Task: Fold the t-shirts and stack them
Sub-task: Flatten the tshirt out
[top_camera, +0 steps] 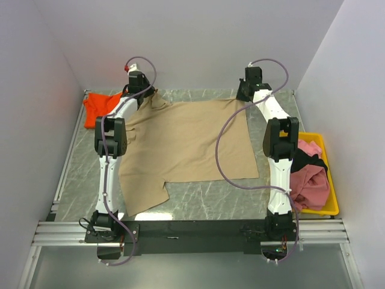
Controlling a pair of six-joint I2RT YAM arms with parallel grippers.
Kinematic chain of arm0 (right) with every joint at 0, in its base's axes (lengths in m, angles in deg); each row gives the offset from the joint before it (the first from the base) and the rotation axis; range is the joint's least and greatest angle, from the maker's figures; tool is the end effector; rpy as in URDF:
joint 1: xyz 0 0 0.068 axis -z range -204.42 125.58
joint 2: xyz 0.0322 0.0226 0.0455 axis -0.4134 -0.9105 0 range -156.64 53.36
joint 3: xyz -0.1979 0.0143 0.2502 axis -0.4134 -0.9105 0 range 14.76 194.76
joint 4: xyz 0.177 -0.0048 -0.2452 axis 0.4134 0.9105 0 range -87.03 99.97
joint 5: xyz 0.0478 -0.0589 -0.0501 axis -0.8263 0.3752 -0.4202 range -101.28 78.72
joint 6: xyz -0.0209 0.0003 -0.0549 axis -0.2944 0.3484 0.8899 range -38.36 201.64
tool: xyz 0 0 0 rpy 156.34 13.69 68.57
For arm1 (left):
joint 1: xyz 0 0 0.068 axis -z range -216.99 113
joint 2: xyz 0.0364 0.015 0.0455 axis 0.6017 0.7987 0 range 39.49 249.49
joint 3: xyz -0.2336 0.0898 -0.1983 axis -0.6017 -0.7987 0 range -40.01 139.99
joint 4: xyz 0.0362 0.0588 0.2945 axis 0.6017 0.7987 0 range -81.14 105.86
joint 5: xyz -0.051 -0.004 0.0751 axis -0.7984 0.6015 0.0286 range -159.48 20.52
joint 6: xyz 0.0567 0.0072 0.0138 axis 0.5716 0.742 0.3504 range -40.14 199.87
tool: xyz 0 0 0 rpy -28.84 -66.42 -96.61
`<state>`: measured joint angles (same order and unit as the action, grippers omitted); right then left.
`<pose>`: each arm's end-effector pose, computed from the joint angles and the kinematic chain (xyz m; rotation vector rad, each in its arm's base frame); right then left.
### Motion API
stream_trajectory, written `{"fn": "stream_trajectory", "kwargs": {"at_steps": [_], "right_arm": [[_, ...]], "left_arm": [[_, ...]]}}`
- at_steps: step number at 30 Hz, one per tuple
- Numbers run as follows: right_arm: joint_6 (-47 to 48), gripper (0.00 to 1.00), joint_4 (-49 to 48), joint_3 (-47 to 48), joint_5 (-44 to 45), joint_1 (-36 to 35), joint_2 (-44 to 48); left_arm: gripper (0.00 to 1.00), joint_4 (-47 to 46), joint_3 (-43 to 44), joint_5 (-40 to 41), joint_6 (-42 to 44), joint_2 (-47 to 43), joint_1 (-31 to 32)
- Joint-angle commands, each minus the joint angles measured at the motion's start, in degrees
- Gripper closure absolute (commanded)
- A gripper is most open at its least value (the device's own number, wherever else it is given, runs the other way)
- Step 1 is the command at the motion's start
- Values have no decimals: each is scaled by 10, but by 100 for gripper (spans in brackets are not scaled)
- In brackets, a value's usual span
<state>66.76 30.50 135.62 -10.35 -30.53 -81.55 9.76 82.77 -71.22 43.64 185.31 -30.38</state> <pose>0.6182 0.0655 0.2453 0.1843 2.2950 0.1702 0.6687 -0.0790 0.1837 -0.4981 1.9628 -0.5094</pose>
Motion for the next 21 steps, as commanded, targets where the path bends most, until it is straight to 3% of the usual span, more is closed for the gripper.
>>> {"fn": "stream_trajectory", "kwargs": {"at_steps": [1, 8, 21], "right_arm": [[9, 100, -32, 35, -2, 12, 9], [5, 100, -15, 1, 28, 36, 41], [49, 100, -35, 22, 3, 51, 18]], "left_arm": [[99, -75, 26, -6, -5, -24, -3], [99, -151, -83, 31, -34, -102, -3], [99, -195, -18, 81, -63, -51, -2]]}}
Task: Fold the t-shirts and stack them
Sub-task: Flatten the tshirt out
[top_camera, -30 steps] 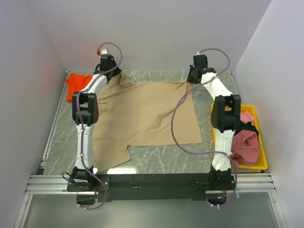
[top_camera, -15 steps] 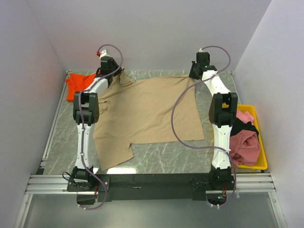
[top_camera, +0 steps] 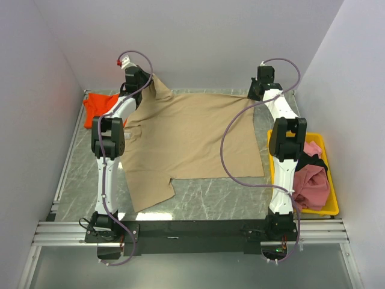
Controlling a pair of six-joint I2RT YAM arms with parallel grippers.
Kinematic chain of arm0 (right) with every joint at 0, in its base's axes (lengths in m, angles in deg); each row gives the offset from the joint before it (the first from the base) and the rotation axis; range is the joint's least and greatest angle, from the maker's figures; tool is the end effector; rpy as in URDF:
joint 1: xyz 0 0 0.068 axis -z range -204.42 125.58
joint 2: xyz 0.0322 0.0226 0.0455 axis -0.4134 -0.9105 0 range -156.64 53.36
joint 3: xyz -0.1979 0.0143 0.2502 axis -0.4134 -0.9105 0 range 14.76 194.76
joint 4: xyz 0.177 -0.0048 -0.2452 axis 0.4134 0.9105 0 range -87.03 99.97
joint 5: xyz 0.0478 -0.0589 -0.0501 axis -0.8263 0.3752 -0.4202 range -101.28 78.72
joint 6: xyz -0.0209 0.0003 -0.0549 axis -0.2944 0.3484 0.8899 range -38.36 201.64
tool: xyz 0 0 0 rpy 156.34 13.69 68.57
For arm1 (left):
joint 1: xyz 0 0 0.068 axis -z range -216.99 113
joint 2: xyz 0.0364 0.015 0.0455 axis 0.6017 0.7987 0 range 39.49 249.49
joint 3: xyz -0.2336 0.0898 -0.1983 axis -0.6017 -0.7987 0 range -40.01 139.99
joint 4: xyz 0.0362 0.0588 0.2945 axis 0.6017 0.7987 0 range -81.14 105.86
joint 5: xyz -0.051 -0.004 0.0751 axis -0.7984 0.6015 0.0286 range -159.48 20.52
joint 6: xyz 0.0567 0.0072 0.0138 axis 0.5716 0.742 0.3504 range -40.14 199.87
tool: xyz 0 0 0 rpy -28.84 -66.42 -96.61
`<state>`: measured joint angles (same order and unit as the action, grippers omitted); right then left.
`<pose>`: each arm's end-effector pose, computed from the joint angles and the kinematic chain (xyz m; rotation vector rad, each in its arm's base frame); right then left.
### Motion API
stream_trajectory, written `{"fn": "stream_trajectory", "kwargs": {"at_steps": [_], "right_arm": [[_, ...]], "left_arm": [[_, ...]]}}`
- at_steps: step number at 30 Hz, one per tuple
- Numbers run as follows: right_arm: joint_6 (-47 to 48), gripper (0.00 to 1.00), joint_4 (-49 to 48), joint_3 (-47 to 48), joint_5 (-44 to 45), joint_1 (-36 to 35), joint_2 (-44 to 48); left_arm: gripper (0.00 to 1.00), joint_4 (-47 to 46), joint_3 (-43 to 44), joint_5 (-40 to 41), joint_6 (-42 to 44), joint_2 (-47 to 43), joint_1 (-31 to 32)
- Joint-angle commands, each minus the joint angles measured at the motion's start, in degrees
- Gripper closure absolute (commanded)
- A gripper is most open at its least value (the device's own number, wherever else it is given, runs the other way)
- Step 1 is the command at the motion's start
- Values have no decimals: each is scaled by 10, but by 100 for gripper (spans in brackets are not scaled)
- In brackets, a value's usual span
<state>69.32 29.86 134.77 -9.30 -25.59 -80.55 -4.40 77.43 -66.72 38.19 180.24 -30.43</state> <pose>0.6187 0.0112 0.2511 0.2398 2.2710 0.0837 0.6607 -0.0741 0.2314 -0.5713 1.6868 -0.5708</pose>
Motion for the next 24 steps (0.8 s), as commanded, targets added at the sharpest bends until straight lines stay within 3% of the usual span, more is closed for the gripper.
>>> {"fn": "stream_trajectory", "kwargs": {"at_steps": [1, 7, 12, 24], "right_arm": [[26, 100, -32, 32, -13, 3, 6], [33, 100, -58, 45, -29, 3, -7], [44, 100, -64, 35, -27, 3, 14], [45, 100, -44, 17, -41, 2, 30]], "left_arm": [[99, -56, 36, 43, -7, 0, -2], [99, -50, 83, 13, 1, 26, -2], [100, -80, 22, 27, 12, -22, -2], [99, -36, -28, 9, 12, -73, -2]]}}
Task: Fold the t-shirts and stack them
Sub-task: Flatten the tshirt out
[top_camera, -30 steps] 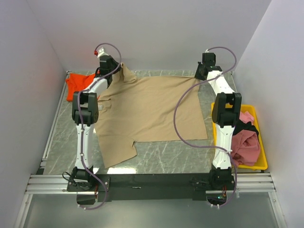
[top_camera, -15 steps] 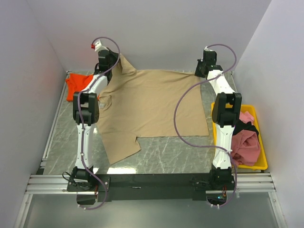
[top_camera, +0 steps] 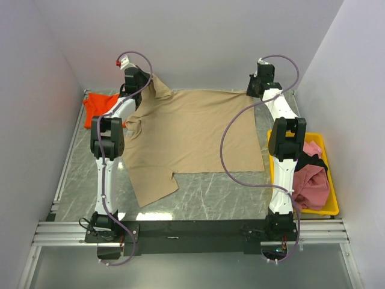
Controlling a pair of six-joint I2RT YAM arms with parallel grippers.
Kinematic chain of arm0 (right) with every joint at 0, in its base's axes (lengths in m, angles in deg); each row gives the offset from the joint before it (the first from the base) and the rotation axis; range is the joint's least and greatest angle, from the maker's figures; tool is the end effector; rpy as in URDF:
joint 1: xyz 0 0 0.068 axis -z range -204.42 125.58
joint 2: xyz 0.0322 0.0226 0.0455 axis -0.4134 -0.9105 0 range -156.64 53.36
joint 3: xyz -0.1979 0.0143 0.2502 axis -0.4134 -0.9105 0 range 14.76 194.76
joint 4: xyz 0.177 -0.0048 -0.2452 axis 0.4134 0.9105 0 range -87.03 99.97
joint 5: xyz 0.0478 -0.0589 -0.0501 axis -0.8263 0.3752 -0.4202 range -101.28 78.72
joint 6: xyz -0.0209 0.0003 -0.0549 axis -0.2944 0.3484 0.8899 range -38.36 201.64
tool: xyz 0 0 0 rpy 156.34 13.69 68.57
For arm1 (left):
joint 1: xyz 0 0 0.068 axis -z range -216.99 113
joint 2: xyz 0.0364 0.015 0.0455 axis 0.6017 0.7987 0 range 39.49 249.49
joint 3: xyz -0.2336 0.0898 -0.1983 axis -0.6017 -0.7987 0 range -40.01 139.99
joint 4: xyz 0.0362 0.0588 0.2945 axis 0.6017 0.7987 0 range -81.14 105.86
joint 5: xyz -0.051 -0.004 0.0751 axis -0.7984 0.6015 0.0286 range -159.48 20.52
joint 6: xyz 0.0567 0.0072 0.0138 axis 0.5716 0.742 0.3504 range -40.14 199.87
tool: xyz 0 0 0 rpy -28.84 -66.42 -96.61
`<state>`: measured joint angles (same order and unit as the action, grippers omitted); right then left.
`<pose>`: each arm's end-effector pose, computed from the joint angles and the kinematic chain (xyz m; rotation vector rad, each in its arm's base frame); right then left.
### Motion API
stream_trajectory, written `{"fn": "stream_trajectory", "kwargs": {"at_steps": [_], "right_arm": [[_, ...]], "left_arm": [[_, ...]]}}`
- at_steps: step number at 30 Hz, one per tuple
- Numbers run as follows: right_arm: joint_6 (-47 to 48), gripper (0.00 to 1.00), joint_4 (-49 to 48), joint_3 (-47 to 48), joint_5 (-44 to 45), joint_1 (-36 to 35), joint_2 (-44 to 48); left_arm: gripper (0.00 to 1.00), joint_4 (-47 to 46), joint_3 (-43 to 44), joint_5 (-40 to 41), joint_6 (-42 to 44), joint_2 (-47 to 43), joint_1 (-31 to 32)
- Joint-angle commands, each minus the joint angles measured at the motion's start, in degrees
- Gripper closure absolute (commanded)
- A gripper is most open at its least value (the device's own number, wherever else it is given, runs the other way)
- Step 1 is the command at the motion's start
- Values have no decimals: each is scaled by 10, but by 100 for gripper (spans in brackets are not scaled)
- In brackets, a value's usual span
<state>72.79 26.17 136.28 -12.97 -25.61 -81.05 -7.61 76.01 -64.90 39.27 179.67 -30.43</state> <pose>0.6267 0.0143 0.2619 0.1306 2.1996 0.1304 0.6586 -0.0725 0.2343 -0.5652 1.6400 -0.5426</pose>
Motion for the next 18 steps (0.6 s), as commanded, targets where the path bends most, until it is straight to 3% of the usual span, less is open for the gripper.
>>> {"fn": "stream_trajectory", "kwargs": {"at_steps": [1, 10, 18], "right_arm": [[10, 100, -3, -1, -4, 2, 37], [-10, 100, 54, -68, -36, 2, 88], [-21, 100, 95, -109, 5, 2, 143]], "left_arm": [[99, 5, -34, -10, -5, -75, -2], [99, 179, -127, -40, -27, -173, -2], [99, 265, -221, -62, -44, -276, -2]]}}
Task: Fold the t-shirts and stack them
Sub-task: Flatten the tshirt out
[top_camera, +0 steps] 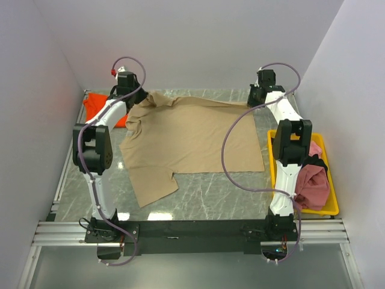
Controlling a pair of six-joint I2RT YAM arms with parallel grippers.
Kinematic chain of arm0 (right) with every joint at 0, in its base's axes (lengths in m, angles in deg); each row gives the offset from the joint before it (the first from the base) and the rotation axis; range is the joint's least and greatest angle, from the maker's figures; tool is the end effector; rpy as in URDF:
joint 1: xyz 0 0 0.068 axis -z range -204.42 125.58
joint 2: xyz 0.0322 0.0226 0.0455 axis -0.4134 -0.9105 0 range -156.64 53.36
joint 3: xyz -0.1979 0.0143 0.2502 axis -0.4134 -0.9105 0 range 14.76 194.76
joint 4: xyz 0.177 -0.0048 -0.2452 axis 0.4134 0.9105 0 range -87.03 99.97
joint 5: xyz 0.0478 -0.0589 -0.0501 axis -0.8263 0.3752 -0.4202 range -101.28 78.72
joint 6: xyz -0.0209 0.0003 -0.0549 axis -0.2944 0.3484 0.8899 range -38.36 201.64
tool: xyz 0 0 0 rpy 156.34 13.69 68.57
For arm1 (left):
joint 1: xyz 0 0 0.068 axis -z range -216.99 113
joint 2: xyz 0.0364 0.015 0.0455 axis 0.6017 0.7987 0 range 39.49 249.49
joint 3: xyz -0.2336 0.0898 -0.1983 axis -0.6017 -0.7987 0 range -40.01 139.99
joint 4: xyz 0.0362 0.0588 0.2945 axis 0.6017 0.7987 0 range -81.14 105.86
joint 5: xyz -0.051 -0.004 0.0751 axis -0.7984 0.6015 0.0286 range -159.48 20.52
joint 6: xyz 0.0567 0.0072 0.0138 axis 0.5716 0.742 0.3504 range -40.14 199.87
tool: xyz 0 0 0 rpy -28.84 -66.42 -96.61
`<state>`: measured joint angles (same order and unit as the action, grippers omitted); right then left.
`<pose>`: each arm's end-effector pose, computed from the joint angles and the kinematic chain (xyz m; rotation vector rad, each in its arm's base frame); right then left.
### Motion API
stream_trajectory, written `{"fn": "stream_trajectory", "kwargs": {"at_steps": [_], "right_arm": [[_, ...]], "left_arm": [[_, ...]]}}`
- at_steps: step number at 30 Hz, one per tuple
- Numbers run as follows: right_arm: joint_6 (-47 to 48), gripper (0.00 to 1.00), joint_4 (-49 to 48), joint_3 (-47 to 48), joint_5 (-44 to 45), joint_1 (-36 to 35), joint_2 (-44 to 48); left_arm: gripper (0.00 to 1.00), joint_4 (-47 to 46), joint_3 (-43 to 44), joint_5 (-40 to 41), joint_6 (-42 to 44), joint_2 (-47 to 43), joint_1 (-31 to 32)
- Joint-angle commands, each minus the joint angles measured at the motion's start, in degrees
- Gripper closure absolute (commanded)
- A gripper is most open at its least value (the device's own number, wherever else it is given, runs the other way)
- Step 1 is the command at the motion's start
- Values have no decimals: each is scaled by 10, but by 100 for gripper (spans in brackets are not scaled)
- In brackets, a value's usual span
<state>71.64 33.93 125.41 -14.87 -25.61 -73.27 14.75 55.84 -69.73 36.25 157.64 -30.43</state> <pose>0.5792 0.0147 0.2570 0.1543 2.3895 0.1668 0.5557 -0.0642 0.2794 -0.6671 1.9996 -0.5392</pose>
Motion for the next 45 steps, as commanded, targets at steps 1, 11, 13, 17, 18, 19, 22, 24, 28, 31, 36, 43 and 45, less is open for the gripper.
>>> {"fn": "stream_trajectory", "kwargs": {"at_steps": [1, 11, 13, 17, 18, 19, 22, 24, 28, 31, 36, 43, 45], "right_arm": [[-9, 100, 19, -5, 23, 2, 74], [-11, 100, -20, -112, 18, -4, 360], [-11, 100, -14, -128, 24, -4, 413], [-13, 100, 0, -140, 20, -5, 569], [-14, 100, 2, -137, 18, -5, 593], [-13, 100, 7, -132, 11, -5, 635], [-11, 100, 18, -110, -12, -6, 704], [-5, 100, 20, -89, -32, -6, 727], [-4, 100, 44, -37, -47, -5, 717], [4, 100, 46, -22, -48, -5, 676], [22, 100, 9, -15, -55, -5, 595], [45, 100, -46, 42, -52, -4, 416], [43, 100, -49, 109, -29, -4, 374]], "left_arm": [[99, 44, -35, -13, -13, -81, -2], [99, 44, -87, 62, 0, -344, -2], [99, 30, -111, 75, 7, -431, -1], [100, 8, -126, 86, 30, -569, -1], [99, 10, -122, 87, 35, -590, -1], [100, 11, -114, 83, 42, -625, -1], [99, 20, -79, 80, 57, -672, -1], [99, 25, -48, 74, 69, -684, -1], [99, 43, 3, 69, 78, -665, -1], [99, 45, 28, 90, 83, -625, -1], [99, 13, 71, 127, 101, -506, -2], [100, -14, 216, 57, 129, -275, -31], [99, -8, 315, 9, 110, -192, -58]]}}
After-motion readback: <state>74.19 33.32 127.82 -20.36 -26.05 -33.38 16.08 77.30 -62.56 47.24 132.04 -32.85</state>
